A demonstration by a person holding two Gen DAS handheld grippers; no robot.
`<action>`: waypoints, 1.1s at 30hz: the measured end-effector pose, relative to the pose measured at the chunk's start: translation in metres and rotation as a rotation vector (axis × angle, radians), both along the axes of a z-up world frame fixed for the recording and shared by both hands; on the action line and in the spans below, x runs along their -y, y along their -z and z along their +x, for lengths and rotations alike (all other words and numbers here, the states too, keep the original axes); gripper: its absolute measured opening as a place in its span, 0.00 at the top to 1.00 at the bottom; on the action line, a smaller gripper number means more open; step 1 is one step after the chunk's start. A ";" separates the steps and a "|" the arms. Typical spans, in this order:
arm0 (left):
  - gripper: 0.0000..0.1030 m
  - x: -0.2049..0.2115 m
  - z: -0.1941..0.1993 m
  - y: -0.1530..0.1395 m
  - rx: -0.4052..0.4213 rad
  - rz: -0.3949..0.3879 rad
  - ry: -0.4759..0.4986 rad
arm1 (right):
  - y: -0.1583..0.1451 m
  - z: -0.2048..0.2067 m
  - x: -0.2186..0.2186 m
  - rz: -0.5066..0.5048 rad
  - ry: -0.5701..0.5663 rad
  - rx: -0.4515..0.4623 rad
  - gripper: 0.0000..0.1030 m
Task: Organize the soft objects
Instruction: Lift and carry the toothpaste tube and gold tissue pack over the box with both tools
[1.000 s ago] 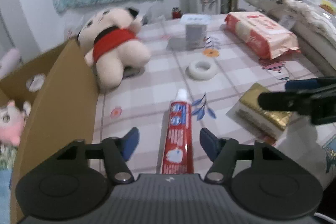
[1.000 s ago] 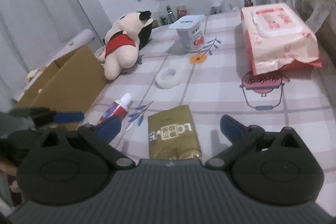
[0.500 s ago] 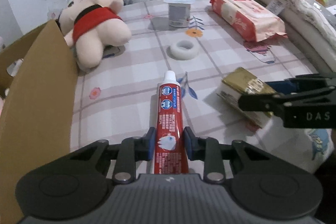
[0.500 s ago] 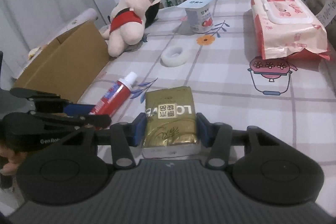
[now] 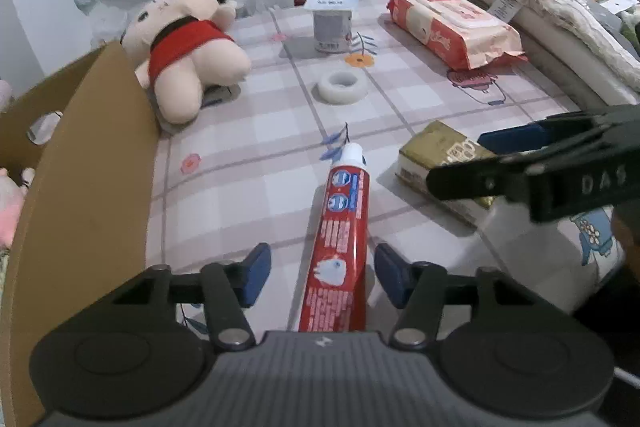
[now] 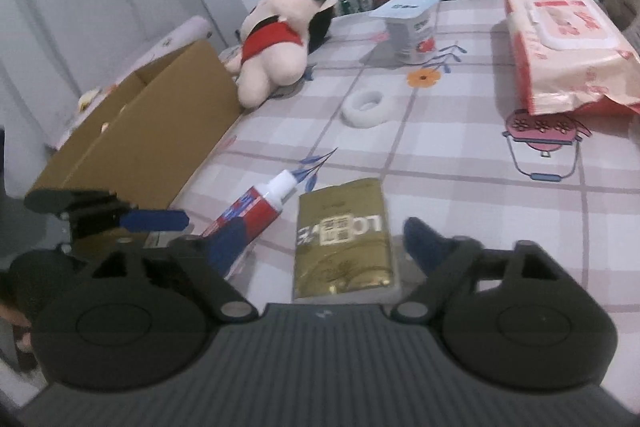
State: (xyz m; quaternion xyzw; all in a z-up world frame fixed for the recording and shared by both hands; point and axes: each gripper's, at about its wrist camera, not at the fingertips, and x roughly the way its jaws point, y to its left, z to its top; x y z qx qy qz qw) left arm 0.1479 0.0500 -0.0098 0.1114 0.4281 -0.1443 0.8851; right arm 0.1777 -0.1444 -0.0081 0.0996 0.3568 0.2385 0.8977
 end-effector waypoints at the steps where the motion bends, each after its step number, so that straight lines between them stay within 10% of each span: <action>1: 0.48 -0.001 0.001 0.001 -0.012 -0.007 0.001 | 0.002 0.000 -0.003 -0.013 -0.009 -0.006 0.16; 4: 0.50 -0.002 0.003 0.005 -0.040 -0.029 -0.003 | 0.007 0.001 -0.011 -0.058 -0.028 -0.019 0.15; 5: 0.70 -0.002 0.004 0.007 -0.041 -0.031 -0.002 | 0.007 0.000 -0.013 -0.070 -0.029 -0.014 0.19; 7: 0.70 0.001 0.002 0.007 -0.023 -0.021 0.018 | 0.006 -0.003 -0.011 -0.093 0.039 0.004 0.52; 22: 0.71 -0.007 -0.023 -0.023 0.003 -0.024 0.018 | -0.026 -0.047 0.006 0.031 0.090 0.137 0.53; 33: 0.70 -0.085 -0.100 -0.132 0.167 -0.234 -0.042 | -0.125 -0.065 -0.051 0.111 -0.099 0.289 0.52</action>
